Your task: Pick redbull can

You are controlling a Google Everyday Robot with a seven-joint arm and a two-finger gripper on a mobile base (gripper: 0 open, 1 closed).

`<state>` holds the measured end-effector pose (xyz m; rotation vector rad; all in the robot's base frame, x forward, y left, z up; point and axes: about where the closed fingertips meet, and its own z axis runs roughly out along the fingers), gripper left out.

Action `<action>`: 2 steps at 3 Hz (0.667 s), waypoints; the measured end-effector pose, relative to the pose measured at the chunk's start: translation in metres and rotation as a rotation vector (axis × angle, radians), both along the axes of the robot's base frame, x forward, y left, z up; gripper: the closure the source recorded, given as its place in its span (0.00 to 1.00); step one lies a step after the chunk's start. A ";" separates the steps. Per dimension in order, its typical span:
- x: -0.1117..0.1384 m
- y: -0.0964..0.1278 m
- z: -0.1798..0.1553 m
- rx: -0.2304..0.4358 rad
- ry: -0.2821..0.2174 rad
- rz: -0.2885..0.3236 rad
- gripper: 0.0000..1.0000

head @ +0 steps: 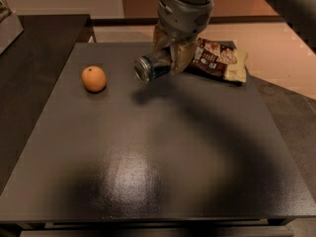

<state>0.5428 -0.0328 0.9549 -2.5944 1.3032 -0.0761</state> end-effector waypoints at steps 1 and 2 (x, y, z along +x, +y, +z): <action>-0.001 -0.002 0.018 0.041 -0.019 -0.011 1.00; 0.004 0.002 0.019 0.054 -0.037 -0.011 1.00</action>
Offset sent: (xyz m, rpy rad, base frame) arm -0.0007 -0.0019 0.0165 0.0374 -0.0179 -0.0103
